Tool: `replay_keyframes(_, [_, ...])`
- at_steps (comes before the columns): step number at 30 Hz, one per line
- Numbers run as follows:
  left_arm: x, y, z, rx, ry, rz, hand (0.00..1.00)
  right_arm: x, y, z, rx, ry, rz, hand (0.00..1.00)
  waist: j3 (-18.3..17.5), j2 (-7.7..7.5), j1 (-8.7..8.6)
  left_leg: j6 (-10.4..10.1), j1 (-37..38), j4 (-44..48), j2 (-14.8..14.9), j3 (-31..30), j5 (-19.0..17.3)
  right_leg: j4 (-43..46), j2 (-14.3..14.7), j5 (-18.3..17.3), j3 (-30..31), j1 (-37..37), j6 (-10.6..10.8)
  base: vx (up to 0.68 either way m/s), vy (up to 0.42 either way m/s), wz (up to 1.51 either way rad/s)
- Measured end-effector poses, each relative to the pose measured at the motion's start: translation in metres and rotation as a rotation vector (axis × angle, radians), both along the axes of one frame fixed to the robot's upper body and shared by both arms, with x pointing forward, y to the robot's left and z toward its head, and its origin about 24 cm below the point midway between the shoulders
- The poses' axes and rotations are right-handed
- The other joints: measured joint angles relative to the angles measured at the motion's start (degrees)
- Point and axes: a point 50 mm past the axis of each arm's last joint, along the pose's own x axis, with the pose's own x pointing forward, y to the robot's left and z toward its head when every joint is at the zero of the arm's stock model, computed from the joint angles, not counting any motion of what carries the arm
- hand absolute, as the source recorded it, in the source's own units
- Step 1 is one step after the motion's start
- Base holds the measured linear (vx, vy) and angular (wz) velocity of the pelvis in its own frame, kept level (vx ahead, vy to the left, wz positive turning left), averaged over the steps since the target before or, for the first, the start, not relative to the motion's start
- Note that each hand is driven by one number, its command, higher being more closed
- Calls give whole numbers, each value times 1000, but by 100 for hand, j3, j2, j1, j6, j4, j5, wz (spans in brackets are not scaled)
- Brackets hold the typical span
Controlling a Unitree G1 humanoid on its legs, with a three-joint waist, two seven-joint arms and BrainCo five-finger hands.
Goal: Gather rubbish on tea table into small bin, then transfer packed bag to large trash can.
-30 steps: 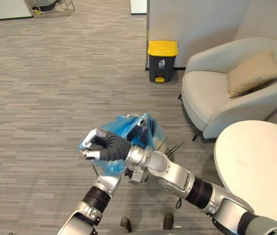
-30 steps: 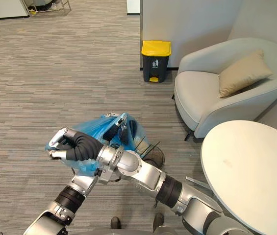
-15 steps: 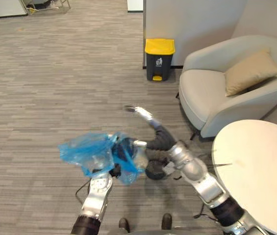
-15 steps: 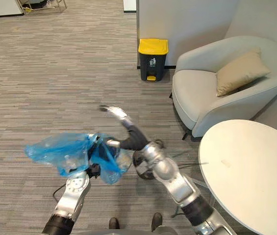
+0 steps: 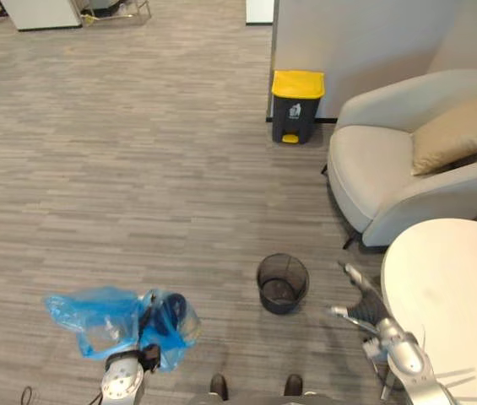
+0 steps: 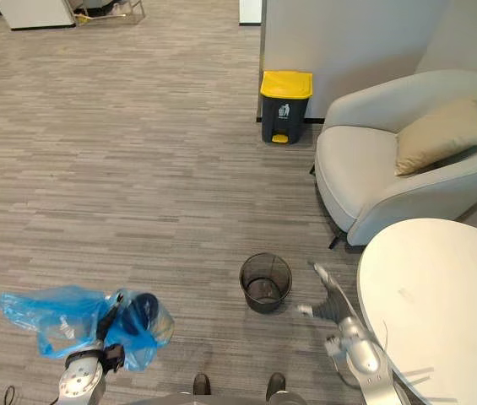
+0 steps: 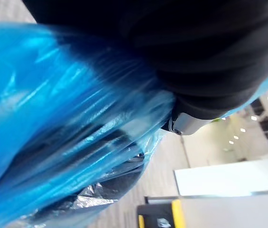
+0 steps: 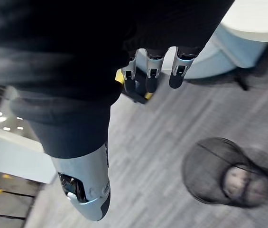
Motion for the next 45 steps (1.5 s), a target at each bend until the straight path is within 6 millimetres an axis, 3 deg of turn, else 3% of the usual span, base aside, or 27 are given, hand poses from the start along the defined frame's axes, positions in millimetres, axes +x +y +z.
replay_keyframes(3, [-3, 2, -4, -1, 24, -3, 100, -10, -10, -12, -5, 60, -63, 0, 115, 45, -99, 228, -323, 252, 134, 456, -194, 326, -198, -232, -620, -57, 72, -2, 21, 104])
replay_keyframes(4, [-2, 1, -7, -8, 38, -6, 100, -14, -14, -16, -10, 81, -95, 0, 161, -35, -101, 298, -396, 358, 293, 1091, -230, 352, -321, -292, -805, -84, 51, 96, 64, 93])
replay_keyframes(5, [-2, 1, -11, -26, 53, -12, 100, -17, -19, -19, -14, 97, -128, 0, 154, 79, -101, 380, -466, 583, 511, 1725, -286, 432, -393, -317, -975, -97, 75, 118, 85, 86])
replay_keyframes(8, [-10, 1, -21, -60, 98, 6, 100, -15, -19, -23, -21, 113, -157, 0, 192, 139, -105, 336, -603, 915, 609, 1896, -206, 677, -515, -415, -1190, -31, 260, 102, 81, 57])
replay_keyframes(11, [-20, 3, -26, -65, 135, 5, 100, -4, -7, -22, 7, 77, -168, 0, 290, -37, -63, 404, -736, 1529, 554, 1837, -696, 1169, -854, -712, -1193, -43, 437, 147, 143, 13])
replay_keyframes(12, [-20, 4, -26, -65, 139, 5, 100, 3, 0, -22, 31, 62, -170, 0, 380, -200, -53, 449, -794, 2020, 486, 1837, -1152, 1914, -1229, -1120, -1065, -201, 534, 101, 162, 5])
replay_keyframes(14, [-20, 4, -26, -65, 142, 4, 100, 8, 4, -21, 40, 52, -170, 0, 414, -271, -58, 484, -828, 2286, 375, 1796, -1412, 2453, -1494, -1298, -925, -331, 453, 113, 122, 9])
replay_keyframes(16, [-14, 0, -23, -62, 127, -27, 100, 14, 6, -15, 39, 19, -162, 0, 539, -287, -157, 608, -756, 2441, 258, 1698, -1659, 3776, -1718, -1096, 92, -1034, -65, 152, 134, 26])
replay_keyframes(17, [-8, 1, -18, -47, 106, -48, 100, 16, 10, -14, 49, 4, -167, 0, 608, -267, -248, 635, -689, 2464, 260, 1564, -1743, 4164, -1518, -1316, 572, -1314, 93, 159, 79, 35])
replay_keyframes(19, [5, 3, -11, -31, 71, -74, 100, 19, 14, -11, 59, -17, -164, 0, 708, -295, -256, 626, -488, 2404, 253, 1483, -1873, 4016, -1164, -1575, 741, -1688, 75, 283, 8, 29])
replay_keyframes(22, [19, -2, -6, -43, 32, -98, 100, 22, 13, -7, 54, -41, -168, 0, 758, -311, -314, 557, -199, 2235, 214, 1425, -2009, 3321, -897, -1522, 548, -2199, 75, 325, -50, 24])
replay_keyframes(24, [28, -7, -3, -45, 13, -126, 100, 23, 13, -7, 52, -46, -172, 0, 770, -338, -374, 339, 39, 2140, 194, 1402, -2108, 2620, -796, -1218, 441, -2411, 78, 415, -87, 25])
replay_keyframes(27, [28, -15, -5, -55, 21, -154, 100, 18, 12, -6, 46, -43, -174, 0, 703, -337, -551, -104, 597, 2066, 277, 1240, -2457, 2980, -606, -661, 642, -2484, -339, 586, -168, 28])
replay_keyframes(29, [27, -24, -8, -87, 22, -154, 100, 22, 11, -2, 37, -58, -167, 0, 723, 9, -531, -481, 376, 3153, 833, 1278, -2185, 3319, -323, -1203, 538, -2297, -627, 700, -204, -18])
replay_keyframes(30, [28, -27, -8, -98, 20, -155, 100, 23, 10, -1, 32, -59, -164, 0, 761, 76, -537, -373, 206, 3720, 965, 1253, -1919, 3300, -233, -1268, 489, -2140, -716, 737, -254, -34])
replay_keyframes(31, [26, -32, -11, -118, 25, -154, 100, 23, 9, -1, 18, -49, -151, 0, 821, 126, -500, 95, -176, 4911, 1234, 1119, -870, 2945, 30, -1387, 588, -1605, -749, 718, -244, -62])
replay_keyframes(33, [23, -35, -13, -134, 34, -162, 100, 27, 9, 1, 14, -62, -145, 0, 877, 49, -344, 81, -621, 6100, 1233, 830, -1186, 2262, 271, -1394, 894, -738, -759, 792, -175, -86])
replay_keyframes(34, [24, -35, -12, -134, 31, -164, 100, 29, 11, 4, 17, -82, -145, 0, 943, -103, -245, 145, -965, 6263, 1066, 825, -1447, 1892, 287, -1394, 1095, -274, -759, 610, -64, -67])
replay_keyframes(35, [24, -34, -12, -132, 28, -165, 100, 29, 11, 5, 19, -90, -146, 0, 961, -170, -221, 243, -1183, 6180, 952, 818, -1522, 1697, 288, -1394, 1216, -71, -758, 717, -16, -117])
replay_keyframes(36, [25, -31, -9, -117, 18, -170, 100, 34, 10, 9, 27, -110, -150, 0, 998, -237, -56, 370, -1882, 5108, 594, 707, -1598, 1155, 281, -1396, 1603, 410, -755, 704, 75, -144])
replay_keyframes(37, [28, -30, -5, -112, -2, -171, 100, 38, 11, 11, 39, -122, -153, 0, 1018, -250, 72, 200, -2257, 3758, 234, 228, -1486, 958, 213, -1492, 1863, 627, -591, 799, 177, -154])
replay_keyframes(39, [24, -30, -5, -115, -1, -164, 100, 38, 8, 10, 31, -116, -152, 0, 1007, -179, 151, -136, -2210, 2067, 12, -410, -1026, 923, 221, -1859, 2152, 845, -222, 648, 294, -115])
replay_keyframes(40, [18, -30, -9, -120, 18, -155, 100, 36, 5, 6, 22, -96, -157, 0, 960, -44, 167, -342, -2158, 1860, 90, -729, -370, 1073, 323, -2245, 2426, 1065, -112, 747, 392, -115])
replay_keyframes(41, [20, -27, -8, -114, 21, -148, 100, 34, 11, 0, 45, -72, -169, 0, 835, -309, 207, -110, -2258, 2411, -90, -556, -465, 1500, 52, -2465, 2690, 971, -59, 758, 376, -91])
replay_keyframes(43, [23, -24, -3, -102, -2, -143, 100, 33, 16, -3, 57, -66, -163, 0, 716, -546, 149, 165, -2270, 2967, -203, -189, -1032, 2606, -204, -2467, 3008, 527, 134, 561, 197, -66])
replay_keyframes(44, [23, -24, -3, -101, -2, -145, 100, 34, 19, -3, 61, -68, -158, 0, 734, -575, 98, 251, -2127, 3130, -201, -41, -1285, 3467, -295, -2245, 3022, 224, 545, 586, 196, -83])
replay_keyframes(45, [23, -22, -3, -92, 2, -145, 100, 36, 25, -4, 74, -65, -148, 0, 804, -644, 78, 410, -1712, 3134, -201, 187, -1503, 4699, -447, -1919, 2992, -237, 1324, 449, 141, -73])
